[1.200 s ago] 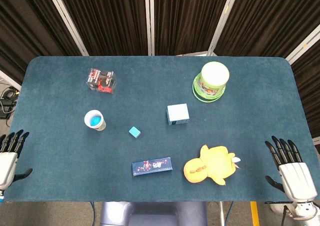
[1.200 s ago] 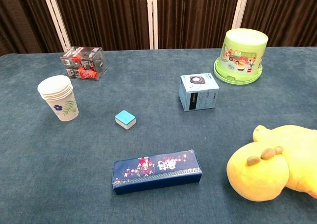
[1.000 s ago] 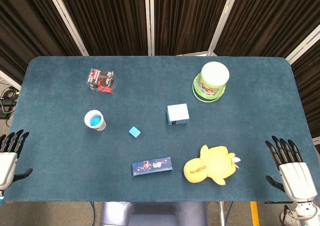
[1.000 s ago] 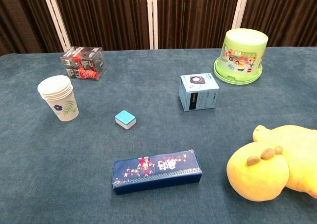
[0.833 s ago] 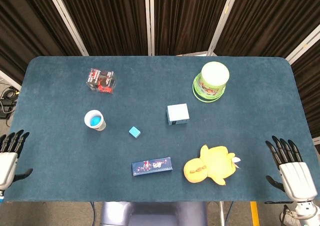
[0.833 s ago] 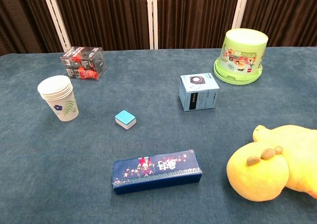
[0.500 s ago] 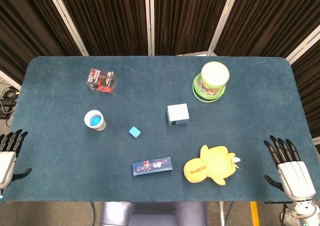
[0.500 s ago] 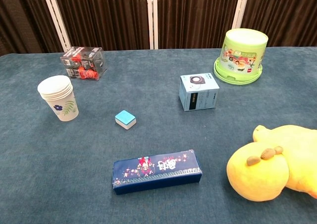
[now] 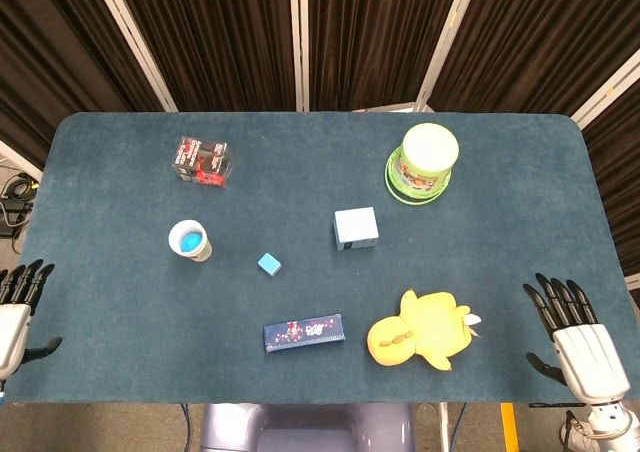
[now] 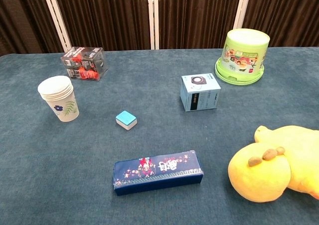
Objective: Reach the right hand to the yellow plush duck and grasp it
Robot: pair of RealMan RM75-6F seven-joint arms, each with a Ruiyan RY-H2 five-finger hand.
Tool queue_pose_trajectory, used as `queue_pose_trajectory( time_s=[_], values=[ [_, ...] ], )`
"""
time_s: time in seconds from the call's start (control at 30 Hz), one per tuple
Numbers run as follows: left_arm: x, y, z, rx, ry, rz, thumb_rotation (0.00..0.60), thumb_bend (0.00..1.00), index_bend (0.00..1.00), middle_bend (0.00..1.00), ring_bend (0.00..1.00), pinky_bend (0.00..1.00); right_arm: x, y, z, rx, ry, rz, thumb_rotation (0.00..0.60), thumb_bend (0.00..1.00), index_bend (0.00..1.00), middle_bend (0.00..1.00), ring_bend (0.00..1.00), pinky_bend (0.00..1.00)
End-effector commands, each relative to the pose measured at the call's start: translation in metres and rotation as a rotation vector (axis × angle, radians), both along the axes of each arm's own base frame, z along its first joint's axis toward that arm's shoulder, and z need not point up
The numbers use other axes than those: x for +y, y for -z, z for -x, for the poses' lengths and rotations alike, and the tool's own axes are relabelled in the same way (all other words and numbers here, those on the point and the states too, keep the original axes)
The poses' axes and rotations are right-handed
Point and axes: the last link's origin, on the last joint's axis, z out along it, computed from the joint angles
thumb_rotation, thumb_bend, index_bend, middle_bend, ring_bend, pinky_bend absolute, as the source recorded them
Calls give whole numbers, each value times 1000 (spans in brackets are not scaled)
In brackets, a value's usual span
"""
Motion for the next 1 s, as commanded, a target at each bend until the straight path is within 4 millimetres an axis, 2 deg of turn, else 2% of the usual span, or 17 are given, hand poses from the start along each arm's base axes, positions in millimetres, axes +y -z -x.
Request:
queue_pose_trajectory(
  time_s=[0.03, 0.17, 0.27, 0.33, 0.43, 0.5, 0.53, 0.6, 0.73, 1.0],
  values=[
    [0, 0, 0, -2, -2, -1, 600, 134, 0, 0, 0, 0, 0, 1, 0, 3, -3, -6, 600, 167, 0, 0, 0, 0],
    [1, -1, 0, -8, -3, -4, 600, 136, 0, 0, 0, 0, -2, 4, 0, 2, -15, -26, 600, 179, 0, 0, 0, 0],
    [2, 1, 1, -12, -4, 4, 600, 137, 0, 0, 0, 0, -4, 7, 1, 13, -22, -42, 600, 312, 0, 0, 0, 0],
    [3, 2, 1, -15, -4, 8, 600, 138, 0, 0, 0, 0, -7, 11, 0, 13, -43, -66, 600, 499, 0, 0, 0, 0],
    [4, 3, 2, -13, -4, 8, 600, 145, 0, 0, 0, 0, -11, 16, -6, 4, -87, -81, 600, 710, 0, 0, 0, 0],
    [5, 4, 2, -8, -3, 13, 600, 149, 0, 0, 0, 0, -14, 21, -12, -14, -121, -82, 600, 910, 0, 0, 0, 0],
    [5, 4, 2, -8, -5, 15, 600, 149, 0, 0, 0, 0, -17, 25, -16, -35, -139, -76, 600, 958, 0, 0, 0, 0],
    [6, 4, 3, -9, -8, 13, 600, 151, 0, 0, 0, 0, -20, 32, -24, -62, -179, -83, 600, 994, 0, 0, 0, 0],
    [7, 2, 4, -13, -11, 3, 600, 152, 0, 0, 0, 0, -25, 48, -34, -53, -258, -134, 600, 1000, 0, 0, 0, 0],
    [10, 4, 8, -12, -25, 11, 600, 152, 0, 0, 0, 0, -26, 76, -38, 13, -304, -230, 600, 1000, 0, 0, 0, 0]
  ],
)
